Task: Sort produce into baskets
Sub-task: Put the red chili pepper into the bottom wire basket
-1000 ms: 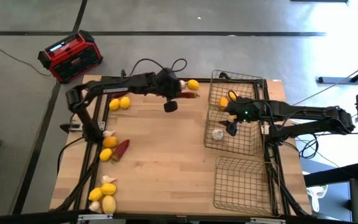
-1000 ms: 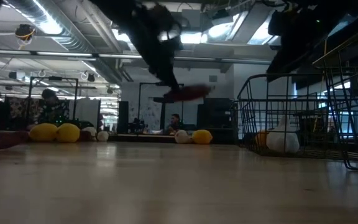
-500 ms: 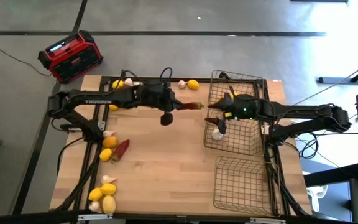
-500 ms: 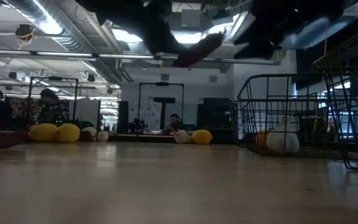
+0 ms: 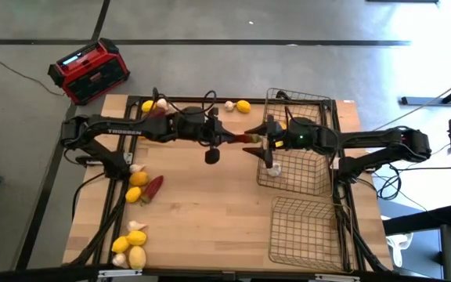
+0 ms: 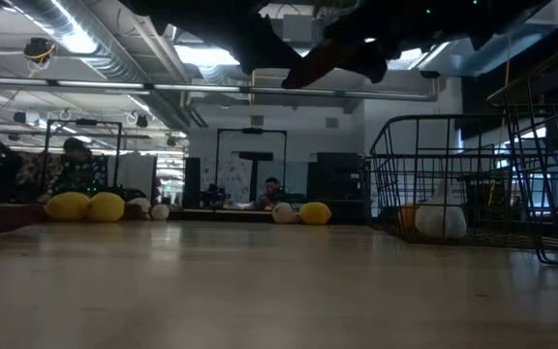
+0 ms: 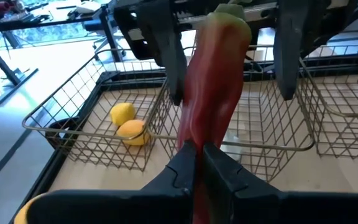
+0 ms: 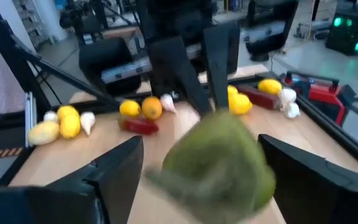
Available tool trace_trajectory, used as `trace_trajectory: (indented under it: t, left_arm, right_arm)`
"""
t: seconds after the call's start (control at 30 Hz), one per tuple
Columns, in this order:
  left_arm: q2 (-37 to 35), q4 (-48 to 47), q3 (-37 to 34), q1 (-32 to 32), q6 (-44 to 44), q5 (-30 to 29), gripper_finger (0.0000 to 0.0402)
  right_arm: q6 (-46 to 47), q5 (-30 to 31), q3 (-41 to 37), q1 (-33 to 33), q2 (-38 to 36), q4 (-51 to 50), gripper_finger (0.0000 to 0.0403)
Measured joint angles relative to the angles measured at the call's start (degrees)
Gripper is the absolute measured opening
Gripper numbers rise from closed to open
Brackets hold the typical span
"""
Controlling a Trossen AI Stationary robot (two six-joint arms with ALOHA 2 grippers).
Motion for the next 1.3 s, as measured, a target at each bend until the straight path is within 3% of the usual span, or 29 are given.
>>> trace_trajectory:
  t: [0.13,0.37,0.43,0.63,0.87,1.1,1.3]
  left_arm:
    - [0.0,-0.1,0.0,-0.1,-0.4,0.0,0.0013]
    - [0.0,-0.1,0.0,-0.7,-0.6,-0.1,0.0013]
    - [0.0,-0.1,0.0,-0.9,-0.6,-0.2,0.0015]
    - [-0.1,0.3,0.0,-1.0,-1.6,0.1,0.0079]
    - [-4.4,-6.3,0.1,-0.8,3.5,0.2,0.0155]
    - [-8.1,-16.4,0.2,-0.8,5.9,-0.1,0.0174]
    - [-7.7,-21.1,0.1,-0.7,7.2,-0.2,0.0175]
  right_arm:
    - [-0.2,0.5,0.0,0.0,0.7,0.9,0.026]
    - [-1.7,0.9,0.0,-0.1,0.6,0.8,0.0123]
    - [-1.9,0.9,0.0,-0.1,0.6,0.6,0.0101]
    - [-3.1,0.5,0.0,-0.1,0.0,0.1,0.0106]
    - [-3.1,-0.6,5.1,0.0,-2.4,-13.8,0.0128]
    - [-1.7,-4.4,13.1,0.1,-4.1,-33.0,0.0119]
    - [1.4,-5.6,19.6,4.4,-4.1,-46.9,0.0121]
